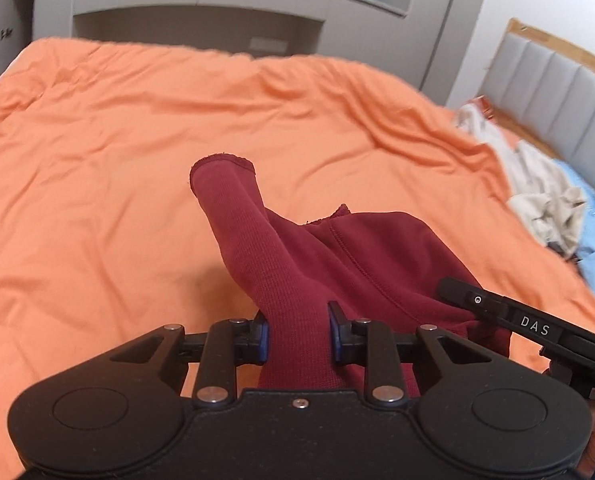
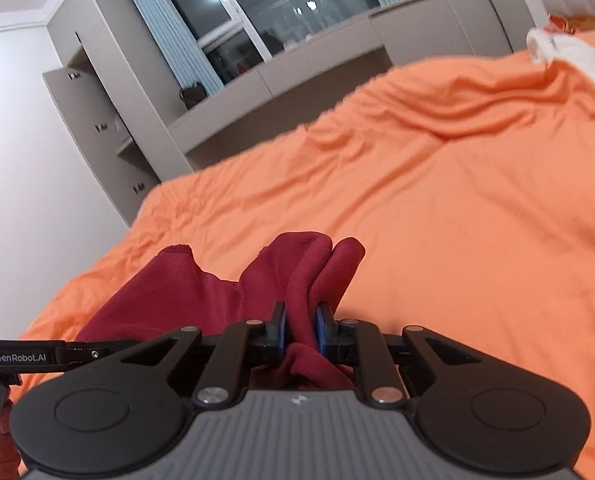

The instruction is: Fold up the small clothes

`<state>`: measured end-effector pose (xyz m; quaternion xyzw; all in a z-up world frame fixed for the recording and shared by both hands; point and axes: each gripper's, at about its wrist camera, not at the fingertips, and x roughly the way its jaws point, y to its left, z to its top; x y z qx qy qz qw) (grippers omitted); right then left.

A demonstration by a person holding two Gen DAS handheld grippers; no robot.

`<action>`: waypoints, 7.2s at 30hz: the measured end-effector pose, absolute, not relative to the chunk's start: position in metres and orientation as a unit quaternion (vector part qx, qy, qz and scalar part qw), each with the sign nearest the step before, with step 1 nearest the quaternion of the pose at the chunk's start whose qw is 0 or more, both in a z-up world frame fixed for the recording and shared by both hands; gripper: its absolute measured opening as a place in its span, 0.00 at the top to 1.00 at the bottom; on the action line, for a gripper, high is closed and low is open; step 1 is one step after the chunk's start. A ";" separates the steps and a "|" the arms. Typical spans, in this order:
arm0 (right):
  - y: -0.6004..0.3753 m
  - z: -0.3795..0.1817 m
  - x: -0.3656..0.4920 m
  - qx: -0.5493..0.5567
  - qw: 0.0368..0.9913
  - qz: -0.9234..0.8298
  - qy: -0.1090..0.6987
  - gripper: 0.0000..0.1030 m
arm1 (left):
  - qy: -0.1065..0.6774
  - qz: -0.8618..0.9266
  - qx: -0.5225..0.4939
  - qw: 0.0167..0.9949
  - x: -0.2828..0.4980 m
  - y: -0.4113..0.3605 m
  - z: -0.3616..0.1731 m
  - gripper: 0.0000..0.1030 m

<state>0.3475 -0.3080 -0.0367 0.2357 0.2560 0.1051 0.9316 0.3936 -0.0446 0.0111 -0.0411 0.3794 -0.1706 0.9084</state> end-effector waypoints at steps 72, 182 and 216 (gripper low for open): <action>-0.276 -0.025 0.236 0.047 0.965 0.011 0.256 0.00 | 0.360 -0.047 -0.044 0.931 0.240 -0.006 0.007 0.01; -0.219 -0.007 0.010 0.018 0.978 -0.005 0.205 0.00 | 0.272 -0.043 0.014 0.961 0.054 0.035 -0.016 0.00; -0.215 -0.018 0.007 0.022 0.977 -0.003 0.214 0.00 | 0.308 -0.039 0.009 0.951 0.062 0.033 -0.019 0.00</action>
